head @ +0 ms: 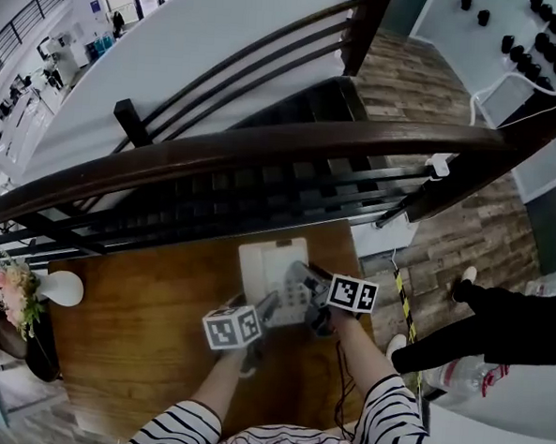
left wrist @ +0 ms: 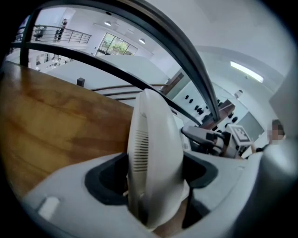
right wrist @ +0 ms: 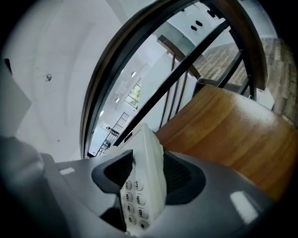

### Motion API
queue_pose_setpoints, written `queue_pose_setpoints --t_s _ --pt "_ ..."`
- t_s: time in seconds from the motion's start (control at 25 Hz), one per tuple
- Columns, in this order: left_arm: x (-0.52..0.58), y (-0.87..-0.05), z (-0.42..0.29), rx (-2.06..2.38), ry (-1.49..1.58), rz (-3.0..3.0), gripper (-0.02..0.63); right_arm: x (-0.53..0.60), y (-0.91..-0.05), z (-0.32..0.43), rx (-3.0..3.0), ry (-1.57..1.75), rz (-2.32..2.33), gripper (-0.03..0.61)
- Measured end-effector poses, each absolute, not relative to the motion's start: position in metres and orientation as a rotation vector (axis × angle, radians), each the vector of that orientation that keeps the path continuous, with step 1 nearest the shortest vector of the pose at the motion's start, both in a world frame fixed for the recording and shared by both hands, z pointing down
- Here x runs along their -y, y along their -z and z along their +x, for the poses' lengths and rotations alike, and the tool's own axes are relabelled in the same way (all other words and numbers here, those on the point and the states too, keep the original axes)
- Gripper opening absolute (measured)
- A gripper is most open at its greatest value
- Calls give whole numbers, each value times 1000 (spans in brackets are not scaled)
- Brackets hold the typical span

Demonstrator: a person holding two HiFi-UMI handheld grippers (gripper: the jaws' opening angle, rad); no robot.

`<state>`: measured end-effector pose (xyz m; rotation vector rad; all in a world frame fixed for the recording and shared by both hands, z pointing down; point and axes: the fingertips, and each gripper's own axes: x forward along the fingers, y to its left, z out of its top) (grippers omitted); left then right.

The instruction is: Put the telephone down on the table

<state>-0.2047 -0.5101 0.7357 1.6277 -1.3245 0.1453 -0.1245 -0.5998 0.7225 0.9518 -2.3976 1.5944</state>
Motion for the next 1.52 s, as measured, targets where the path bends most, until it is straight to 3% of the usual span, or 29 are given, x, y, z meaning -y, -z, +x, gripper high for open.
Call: queue_pose_setpoints --t_s 0.36,0.56,1.12,1.28,1.52 --pt "501 -722 -201 1289 -73 1648 354 591 -711 -111 2382 -1579 1055 254" --pt "492 -716 -199 1300 -91 1693 365 579 -696 -96 2400 -1563 1106 255" --pt "412 -644 -208 1458 -74 1848 377 462 -634 -67 2512 -1363 1184 188" --pt "375 -612 -195 1486 -50 1906 327 422 -610 -53 2545 -1325 1184 158" --pt "305 -584 -170 1529 -26 1964 192 348 -583 -25 2597 -1207 1211 58"
